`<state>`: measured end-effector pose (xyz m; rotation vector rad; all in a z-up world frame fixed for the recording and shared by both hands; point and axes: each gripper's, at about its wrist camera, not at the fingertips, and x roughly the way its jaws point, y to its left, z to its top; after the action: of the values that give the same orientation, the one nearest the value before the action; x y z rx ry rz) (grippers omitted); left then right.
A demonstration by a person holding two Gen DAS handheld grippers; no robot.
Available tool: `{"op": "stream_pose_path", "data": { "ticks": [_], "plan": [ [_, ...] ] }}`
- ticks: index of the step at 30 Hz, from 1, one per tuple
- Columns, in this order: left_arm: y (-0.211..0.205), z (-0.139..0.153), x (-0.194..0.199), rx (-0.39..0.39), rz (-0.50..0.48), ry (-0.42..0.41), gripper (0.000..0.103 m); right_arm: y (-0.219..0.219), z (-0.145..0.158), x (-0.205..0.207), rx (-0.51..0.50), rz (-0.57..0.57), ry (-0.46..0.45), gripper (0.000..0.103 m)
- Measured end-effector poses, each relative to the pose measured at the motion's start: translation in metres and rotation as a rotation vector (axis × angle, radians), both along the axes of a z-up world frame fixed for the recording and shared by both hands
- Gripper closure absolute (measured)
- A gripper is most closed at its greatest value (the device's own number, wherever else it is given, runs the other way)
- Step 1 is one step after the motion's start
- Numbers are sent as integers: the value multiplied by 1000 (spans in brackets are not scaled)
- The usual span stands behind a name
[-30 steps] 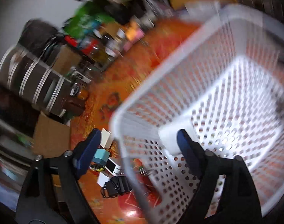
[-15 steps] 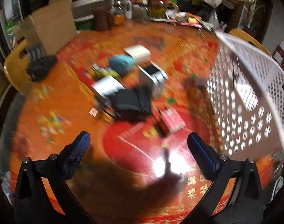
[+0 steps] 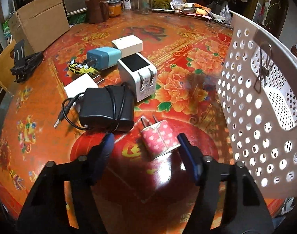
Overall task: Organize rigid objects
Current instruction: 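Grasp the pink polka-dot charger with the left tool, then carry the pink charger into the basket and release it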
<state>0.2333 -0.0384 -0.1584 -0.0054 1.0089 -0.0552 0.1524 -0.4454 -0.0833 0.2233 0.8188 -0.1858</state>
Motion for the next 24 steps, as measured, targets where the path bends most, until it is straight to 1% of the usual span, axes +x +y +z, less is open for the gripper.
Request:
{"op": "stream_pose_path", "data": {
  "ticks": [1,2,4,7,8,11,18,21,24],
  "plan": [
    [-2,1,-2,-1,-10,-5,65,0,0,0,0,0,1,82],
    [-4,3,-3,5,-18,-11,74,1,0,0,0,0,1,82],
    [-9,4,-7,55,-19,-27,75,1,-1,0,-1,2,1,82],
    [-9,9,-15,64,-16,-53,76,1,-1,1,-1,3,0,82],
    [-8,13,-18,78,-13,-69,76,1,-1,1,-1,4,0,82],
    [-1,29,-28,115,18,-133,76,2,-1,1,0,7,-2,82],
    [12,56,-42,159,54,-200,77,1,-1,0,4,13,-7,82],
    [12,72,-49,209,71,-244,77,1,-2,-1,5,14,-9,82],
    [13,85,-52,236,80,-276,77,1,-2,-1,5,16,-10,82]
  ]
}}
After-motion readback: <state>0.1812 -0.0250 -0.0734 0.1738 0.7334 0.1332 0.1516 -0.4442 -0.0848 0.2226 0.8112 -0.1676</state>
